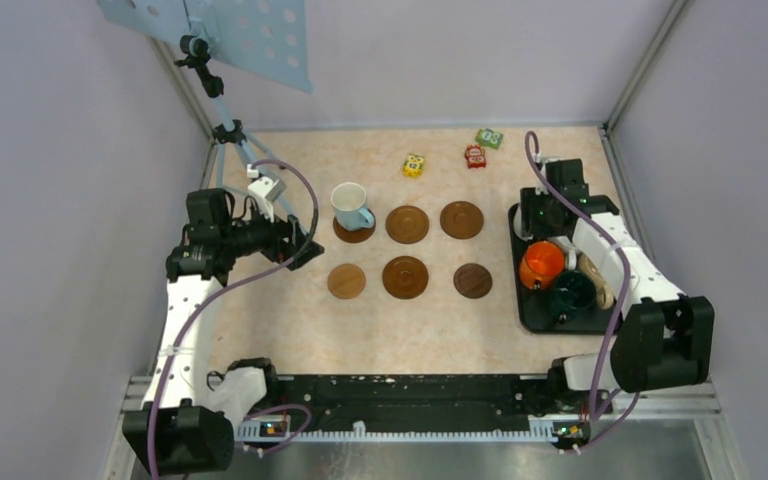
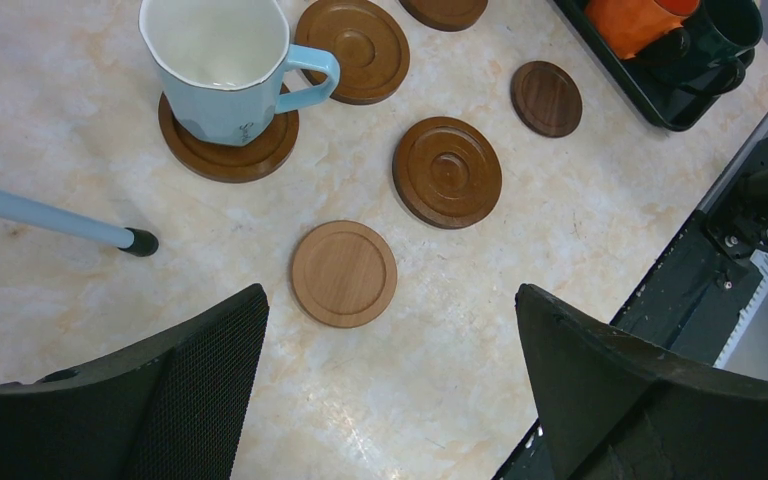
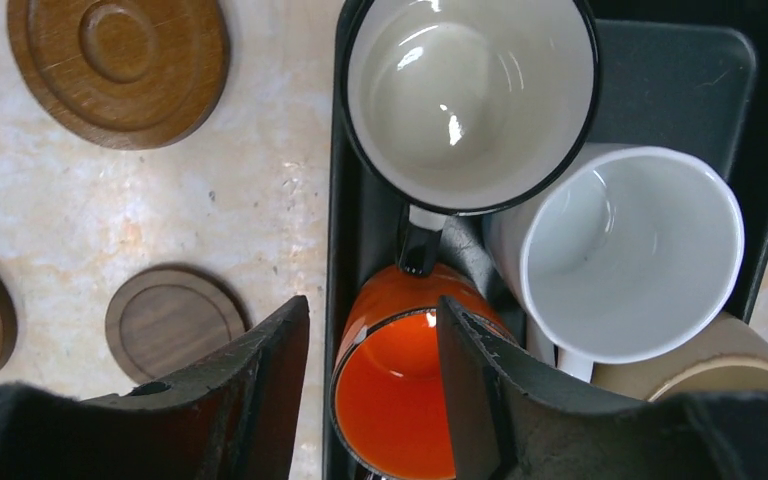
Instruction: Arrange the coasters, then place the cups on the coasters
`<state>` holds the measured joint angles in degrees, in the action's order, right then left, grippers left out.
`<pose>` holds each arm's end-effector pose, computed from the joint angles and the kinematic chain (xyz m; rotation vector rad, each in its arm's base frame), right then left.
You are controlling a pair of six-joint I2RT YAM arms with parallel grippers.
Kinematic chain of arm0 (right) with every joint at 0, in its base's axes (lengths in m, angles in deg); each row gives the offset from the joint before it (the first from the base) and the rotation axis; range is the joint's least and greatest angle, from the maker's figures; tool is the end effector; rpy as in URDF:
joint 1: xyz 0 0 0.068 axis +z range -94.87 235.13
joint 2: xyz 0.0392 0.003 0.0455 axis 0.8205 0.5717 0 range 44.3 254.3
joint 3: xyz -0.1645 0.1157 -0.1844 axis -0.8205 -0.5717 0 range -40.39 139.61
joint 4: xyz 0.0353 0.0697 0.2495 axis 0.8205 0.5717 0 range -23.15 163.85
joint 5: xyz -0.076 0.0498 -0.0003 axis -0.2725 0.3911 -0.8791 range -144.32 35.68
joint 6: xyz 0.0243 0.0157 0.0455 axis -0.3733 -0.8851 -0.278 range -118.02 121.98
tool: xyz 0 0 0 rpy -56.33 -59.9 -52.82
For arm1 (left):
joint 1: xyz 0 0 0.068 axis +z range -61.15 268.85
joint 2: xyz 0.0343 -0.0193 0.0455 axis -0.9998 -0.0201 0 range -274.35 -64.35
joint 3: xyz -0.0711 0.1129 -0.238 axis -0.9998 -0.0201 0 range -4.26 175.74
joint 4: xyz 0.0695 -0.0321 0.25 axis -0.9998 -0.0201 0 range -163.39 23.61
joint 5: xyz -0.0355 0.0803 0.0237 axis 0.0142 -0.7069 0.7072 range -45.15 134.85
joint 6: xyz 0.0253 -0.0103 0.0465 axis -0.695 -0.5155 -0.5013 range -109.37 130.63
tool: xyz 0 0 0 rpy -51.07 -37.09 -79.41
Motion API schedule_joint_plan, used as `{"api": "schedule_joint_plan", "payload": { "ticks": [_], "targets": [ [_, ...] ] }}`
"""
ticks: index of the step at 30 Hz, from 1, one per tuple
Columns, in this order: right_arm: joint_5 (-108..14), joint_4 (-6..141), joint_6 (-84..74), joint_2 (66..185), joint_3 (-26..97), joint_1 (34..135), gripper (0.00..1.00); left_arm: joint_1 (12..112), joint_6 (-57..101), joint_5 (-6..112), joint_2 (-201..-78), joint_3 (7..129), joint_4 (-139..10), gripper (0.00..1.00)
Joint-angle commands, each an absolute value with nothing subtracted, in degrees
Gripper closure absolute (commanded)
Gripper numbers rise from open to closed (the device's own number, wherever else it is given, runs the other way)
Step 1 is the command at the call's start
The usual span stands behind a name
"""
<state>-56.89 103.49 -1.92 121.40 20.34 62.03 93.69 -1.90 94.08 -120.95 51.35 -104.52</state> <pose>0.2770 0.0318 0.2718 -0.0464 2.4945 0.0227 0.1977 -0.0103 0.3283 0.5794 2.0020 -0.7760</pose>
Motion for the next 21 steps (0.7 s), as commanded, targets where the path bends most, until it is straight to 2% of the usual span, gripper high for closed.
{"api": "schedule_joint_plan", "payload": {
  "ticks": [1,21],
  "targets": [
    [-60.96,98.60,-3.11,123.73,20.06,61.97,0.52,93.51,-1.66,95.03,-119.57,52.30,-102.78,0.01],
    [-63.76,88.09,-3.30,132.75,15.84,61.93,0.57,93.37,-5.43,94.56,-122.97,54.53,-104.04,0.01]
  ]
}}
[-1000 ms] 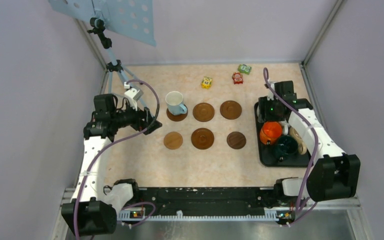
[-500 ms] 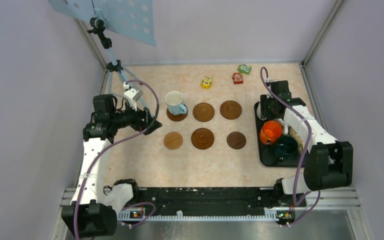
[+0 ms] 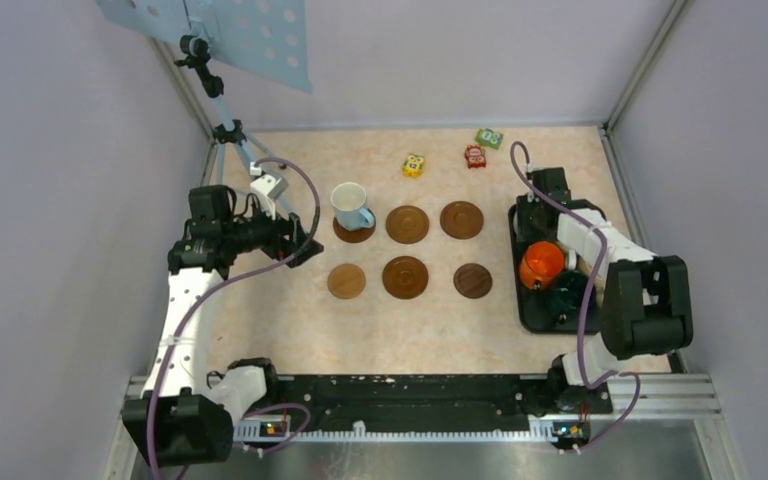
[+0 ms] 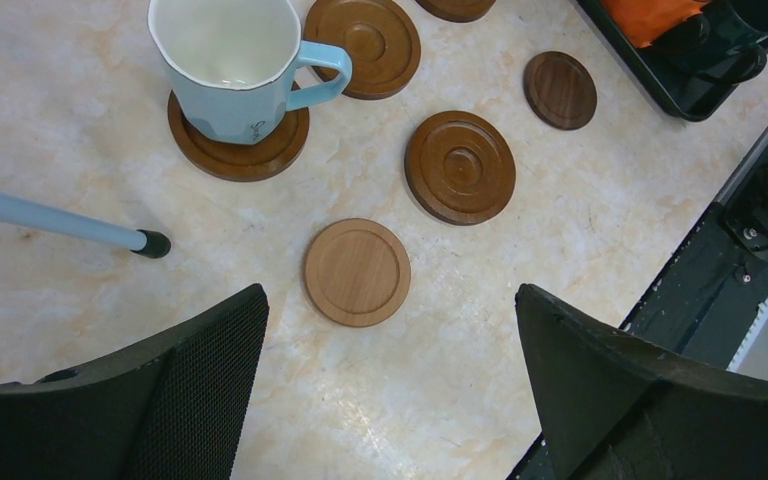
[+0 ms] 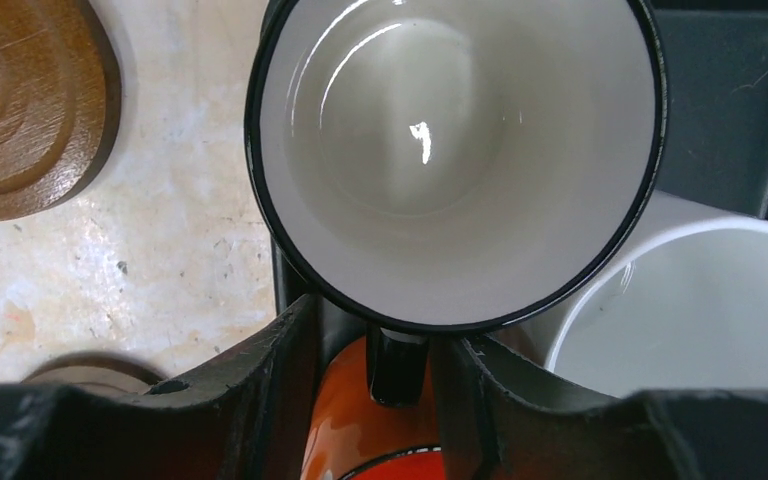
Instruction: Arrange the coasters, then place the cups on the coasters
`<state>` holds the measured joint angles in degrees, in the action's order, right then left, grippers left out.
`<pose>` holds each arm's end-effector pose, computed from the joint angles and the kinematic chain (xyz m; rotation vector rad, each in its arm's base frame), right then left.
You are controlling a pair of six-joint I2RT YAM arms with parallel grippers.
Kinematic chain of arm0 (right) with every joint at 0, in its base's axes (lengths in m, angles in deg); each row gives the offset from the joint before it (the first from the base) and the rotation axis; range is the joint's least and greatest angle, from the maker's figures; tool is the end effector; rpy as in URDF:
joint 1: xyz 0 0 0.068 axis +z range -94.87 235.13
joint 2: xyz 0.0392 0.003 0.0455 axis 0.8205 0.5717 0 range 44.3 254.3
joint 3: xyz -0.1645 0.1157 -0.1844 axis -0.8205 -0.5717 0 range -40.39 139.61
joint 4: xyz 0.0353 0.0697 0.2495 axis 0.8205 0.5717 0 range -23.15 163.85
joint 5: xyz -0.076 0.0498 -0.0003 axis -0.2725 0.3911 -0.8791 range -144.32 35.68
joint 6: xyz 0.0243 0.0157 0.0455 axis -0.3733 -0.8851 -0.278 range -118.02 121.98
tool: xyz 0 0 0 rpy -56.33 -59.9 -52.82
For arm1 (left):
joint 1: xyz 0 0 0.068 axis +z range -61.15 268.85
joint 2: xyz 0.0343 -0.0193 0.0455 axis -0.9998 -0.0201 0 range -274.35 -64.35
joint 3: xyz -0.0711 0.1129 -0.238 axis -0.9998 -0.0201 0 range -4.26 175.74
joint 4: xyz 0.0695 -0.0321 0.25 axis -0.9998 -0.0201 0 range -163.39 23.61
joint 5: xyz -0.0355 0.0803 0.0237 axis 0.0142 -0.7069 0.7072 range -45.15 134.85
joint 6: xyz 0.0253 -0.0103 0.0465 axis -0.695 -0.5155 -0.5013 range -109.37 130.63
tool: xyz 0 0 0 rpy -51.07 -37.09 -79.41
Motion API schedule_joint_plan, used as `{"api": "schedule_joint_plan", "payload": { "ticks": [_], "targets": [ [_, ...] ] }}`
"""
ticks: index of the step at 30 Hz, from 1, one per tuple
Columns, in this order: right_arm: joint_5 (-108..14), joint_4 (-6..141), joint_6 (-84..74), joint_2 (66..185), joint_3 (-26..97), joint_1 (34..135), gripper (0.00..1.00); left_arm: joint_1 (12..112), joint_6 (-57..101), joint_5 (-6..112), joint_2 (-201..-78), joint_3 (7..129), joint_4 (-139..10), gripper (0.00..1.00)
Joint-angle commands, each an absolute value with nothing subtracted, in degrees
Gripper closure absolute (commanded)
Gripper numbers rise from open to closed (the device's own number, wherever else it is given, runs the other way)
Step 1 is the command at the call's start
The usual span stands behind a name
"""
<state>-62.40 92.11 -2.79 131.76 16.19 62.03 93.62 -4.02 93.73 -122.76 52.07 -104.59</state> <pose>0.3085 0.0322 0.2122 0.0076 2.5391 -0.1000 0.2046 -0.0098 0.3265 0.6069 2.0062 -0.7584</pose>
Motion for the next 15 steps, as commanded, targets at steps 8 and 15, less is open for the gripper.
{"api": "schedule_joint_plan", "payload": {
  "ticks": [8,15],
  "targets": [
    [-65.31,85.63,-2.60,134.70,14.80,61.93,0.63,93.31,-5.01,94.25,-122.78,54.64,-103.22,0.01],
    [-65.75,85.12,-1.95,131.96,13.76,61.95,0.89,93.30,-4.64,93.98,-122.48,54.80,-103.15,0.01]
  ]
}}
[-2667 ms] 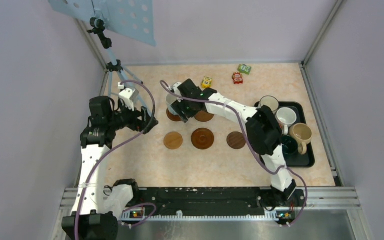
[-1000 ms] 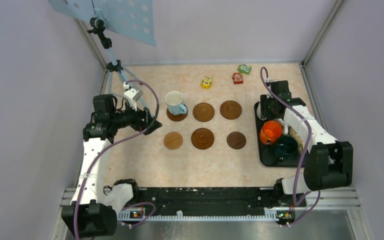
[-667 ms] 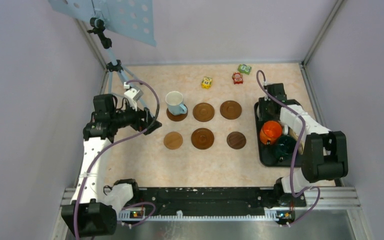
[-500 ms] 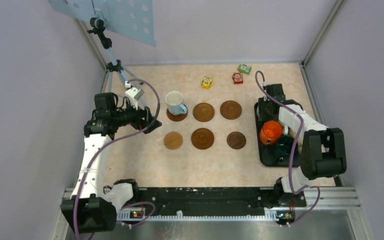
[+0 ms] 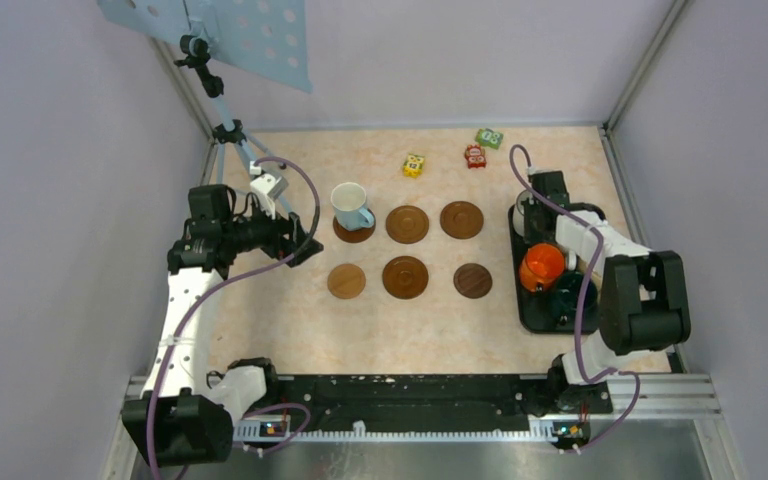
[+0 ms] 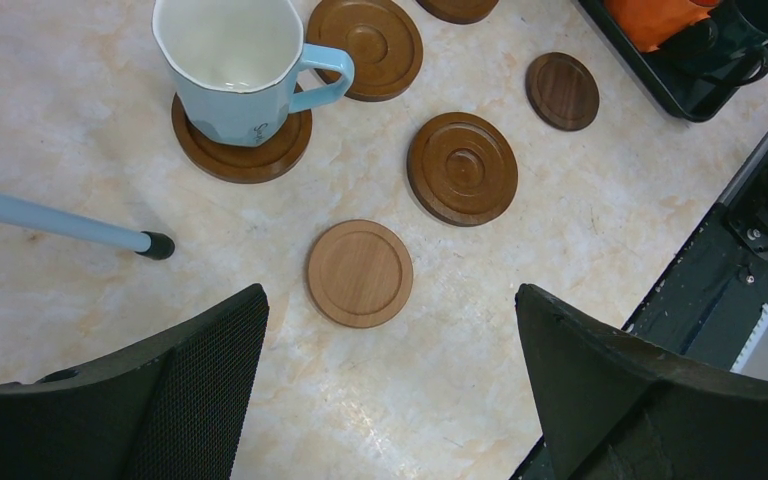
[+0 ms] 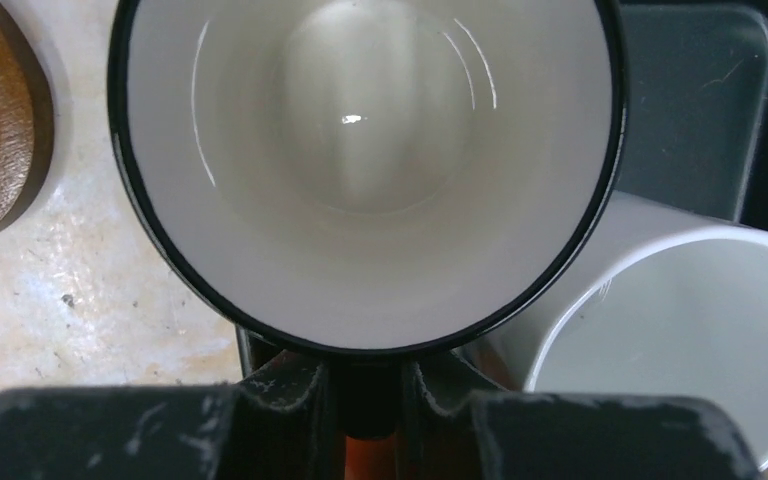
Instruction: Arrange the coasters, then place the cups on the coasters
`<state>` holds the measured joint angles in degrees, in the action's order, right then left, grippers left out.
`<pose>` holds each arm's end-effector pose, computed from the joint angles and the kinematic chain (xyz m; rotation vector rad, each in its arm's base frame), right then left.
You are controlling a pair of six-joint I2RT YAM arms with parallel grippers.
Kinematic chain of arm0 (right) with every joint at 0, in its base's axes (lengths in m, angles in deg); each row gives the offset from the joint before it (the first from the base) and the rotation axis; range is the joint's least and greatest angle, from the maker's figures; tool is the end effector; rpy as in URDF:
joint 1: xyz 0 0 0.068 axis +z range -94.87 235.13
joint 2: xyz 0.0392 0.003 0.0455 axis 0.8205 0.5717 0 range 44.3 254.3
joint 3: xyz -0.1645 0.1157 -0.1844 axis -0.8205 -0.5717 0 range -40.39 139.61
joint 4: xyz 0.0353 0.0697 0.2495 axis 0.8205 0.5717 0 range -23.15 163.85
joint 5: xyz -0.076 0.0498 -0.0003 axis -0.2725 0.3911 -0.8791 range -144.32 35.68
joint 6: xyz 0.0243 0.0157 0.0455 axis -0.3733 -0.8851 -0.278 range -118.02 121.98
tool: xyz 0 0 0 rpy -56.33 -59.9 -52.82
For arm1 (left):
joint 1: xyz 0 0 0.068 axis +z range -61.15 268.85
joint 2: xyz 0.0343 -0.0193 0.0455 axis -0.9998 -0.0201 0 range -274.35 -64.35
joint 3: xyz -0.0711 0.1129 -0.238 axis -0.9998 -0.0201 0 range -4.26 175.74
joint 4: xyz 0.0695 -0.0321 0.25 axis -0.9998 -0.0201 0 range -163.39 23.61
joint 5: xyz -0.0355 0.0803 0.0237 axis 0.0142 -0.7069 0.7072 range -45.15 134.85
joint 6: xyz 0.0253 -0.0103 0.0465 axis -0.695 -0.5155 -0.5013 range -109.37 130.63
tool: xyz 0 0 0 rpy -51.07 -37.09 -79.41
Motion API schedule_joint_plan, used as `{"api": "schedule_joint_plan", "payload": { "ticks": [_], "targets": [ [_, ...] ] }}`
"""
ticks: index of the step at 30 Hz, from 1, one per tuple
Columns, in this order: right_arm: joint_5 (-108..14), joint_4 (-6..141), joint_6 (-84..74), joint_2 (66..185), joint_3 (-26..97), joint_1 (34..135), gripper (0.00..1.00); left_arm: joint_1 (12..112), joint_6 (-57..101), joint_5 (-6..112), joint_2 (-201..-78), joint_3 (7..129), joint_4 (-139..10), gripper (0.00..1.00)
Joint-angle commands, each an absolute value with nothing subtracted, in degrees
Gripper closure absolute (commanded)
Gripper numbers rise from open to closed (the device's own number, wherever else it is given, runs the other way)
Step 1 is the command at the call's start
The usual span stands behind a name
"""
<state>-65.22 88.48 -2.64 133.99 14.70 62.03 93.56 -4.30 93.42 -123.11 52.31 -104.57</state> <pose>0.3133 0.0311 0.1972 0.0231 2.5336 -0.1634 0.2060 -0.0097 0.3266 0.6099 2.0079 -0.7513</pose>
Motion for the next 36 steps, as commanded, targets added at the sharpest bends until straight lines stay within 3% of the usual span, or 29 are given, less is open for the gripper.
{"api": "schedule_joint_plan", "payload": {
  "ticks": [1,4,19,36],
  "targets": [
    [-65.77,85.04,-1.79,131.47,13.68,61.96,0.93,93.24,-4.32,93.98,-122.31,54.73,-102.90,0.01],
    [-65.61,84.94,-1.09,130.14,14.06,61.97,1.00,93.24,-3.57,94.11,-122.01,54.54,-102.28,0.01],
    [-48.48,88.07,-0.06,125.22,24.78,62.38,1.00,93.24,-2.16,94.50,-121.70,54.52,-101.37,0.01],
    [-53.67,88.92,-4.14,139.21,38.48,89.50,1.00,93.01,-0.95,94.77,-122.02,54.19,-101.41,0.01]
  ]
}}
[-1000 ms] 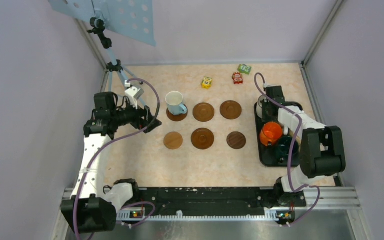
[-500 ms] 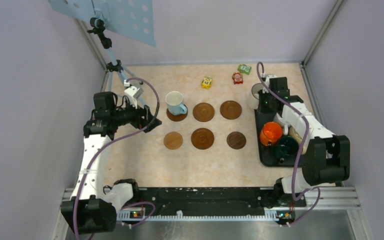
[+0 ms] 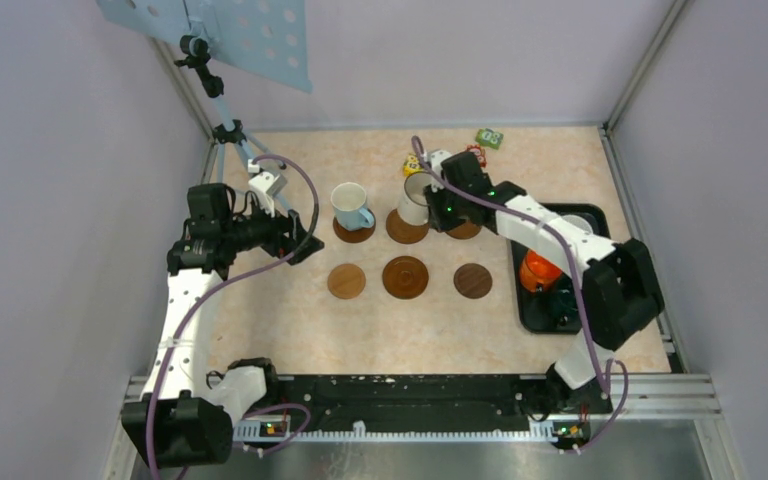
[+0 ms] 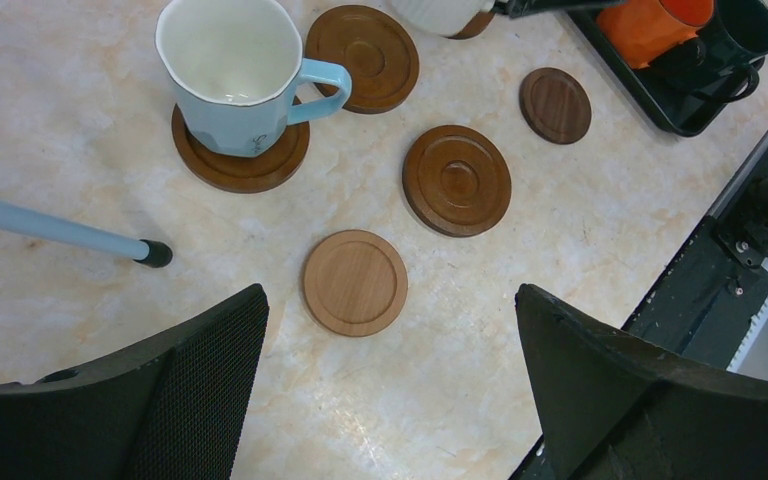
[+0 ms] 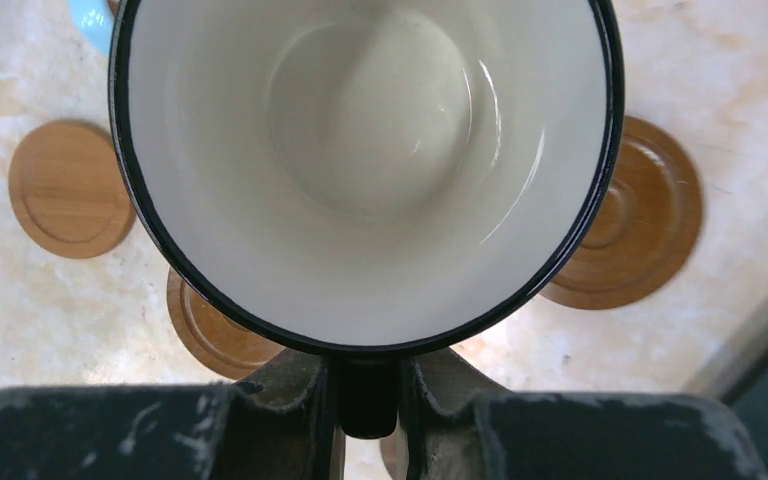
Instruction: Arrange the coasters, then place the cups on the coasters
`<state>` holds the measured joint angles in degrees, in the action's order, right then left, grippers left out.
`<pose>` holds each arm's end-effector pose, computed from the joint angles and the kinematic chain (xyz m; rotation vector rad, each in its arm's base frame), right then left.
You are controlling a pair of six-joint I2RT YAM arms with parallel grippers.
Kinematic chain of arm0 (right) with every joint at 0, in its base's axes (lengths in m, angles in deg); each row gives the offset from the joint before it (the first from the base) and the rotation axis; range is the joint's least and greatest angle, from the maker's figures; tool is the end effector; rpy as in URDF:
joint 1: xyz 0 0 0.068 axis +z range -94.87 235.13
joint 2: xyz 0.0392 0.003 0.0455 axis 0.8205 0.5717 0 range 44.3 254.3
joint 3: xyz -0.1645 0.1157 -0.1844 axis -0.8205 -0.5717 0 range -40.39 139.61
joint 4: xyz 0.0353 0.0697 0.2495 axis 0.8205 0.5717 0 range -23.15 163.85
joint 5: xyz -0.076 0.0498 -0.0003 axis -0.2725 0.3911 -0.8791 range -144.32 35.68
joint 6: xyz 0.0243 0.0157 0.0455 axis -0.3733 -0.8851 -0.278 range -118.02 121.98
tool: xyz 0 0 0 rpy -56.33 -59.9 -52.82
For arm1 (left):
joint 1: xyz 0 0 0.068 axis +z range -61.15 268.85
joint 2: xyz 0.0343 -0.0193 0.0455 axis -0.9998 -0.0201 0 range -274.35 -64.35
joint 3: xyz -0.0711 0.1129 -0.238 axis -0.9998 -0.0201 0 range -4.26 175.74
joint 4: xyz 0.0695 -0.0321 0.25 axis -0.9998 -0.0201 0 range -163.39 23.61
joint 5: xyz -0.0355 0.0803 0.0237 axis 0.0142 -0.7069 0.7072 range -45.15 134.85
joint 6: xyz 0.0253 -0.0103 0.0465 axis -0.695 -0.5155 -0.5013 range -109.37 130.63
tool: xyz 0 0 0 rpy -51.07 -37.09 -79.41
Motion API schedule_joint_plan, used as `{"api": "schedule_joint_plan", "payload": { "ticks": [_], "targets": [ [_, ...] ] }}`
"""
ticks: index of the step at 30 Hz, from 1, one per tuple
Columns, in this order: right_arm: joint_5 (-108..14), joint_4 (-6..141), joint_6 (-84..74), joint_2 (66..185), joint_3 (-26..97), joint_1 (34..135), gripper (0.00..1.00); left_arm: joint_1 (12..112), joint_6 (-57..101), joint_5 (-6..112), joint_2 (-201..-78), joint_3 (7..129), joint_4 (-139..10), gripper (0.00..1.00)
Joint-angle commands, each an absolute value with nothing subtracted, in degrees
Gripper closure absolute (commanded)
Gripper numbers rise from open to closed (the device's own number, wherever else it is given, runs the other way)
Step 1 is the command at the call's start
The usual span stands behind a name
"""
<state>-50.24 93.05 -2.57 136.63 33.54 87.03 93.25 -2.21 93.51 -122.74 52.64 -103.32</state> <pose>0.3043 0.1923 0.2799 -0.5972 2.3055 0.3919 0.2059 -0.0109 0.3314 0.5919 1.9925 -0.7607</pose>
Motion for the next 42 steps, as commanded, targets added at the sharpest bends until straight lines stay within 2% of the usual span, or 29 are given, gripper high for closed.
{"api": "schedule_joint_plan", "payload": {
  "ticks": [1,16,38,42],
  "targets": [
    [-54.01,88.71,-4.36,139.98,38.83,90.02,1.00,92.99,-0.75,94.77,-121.90,54.11,-101.17,0.01],
    [-56.11,84.87,-3.40,147.91,40.87,92.46,1.00,92.98,-0.42,95.03,-122.05,53.59,-100.49,0.01],
    [-58.97,84.91,-1.53,153.21,43.64,94.04,1.00,92.98,-0.34,95.47,-122.23,53.15,-99.88,0.01],
    [-58.68,86.43,-2.19,153.92,44.62,94.07,0.91,92.96,-0.37,95.38,-122.27,53.13,-99.88,0.01]
  ]
}}
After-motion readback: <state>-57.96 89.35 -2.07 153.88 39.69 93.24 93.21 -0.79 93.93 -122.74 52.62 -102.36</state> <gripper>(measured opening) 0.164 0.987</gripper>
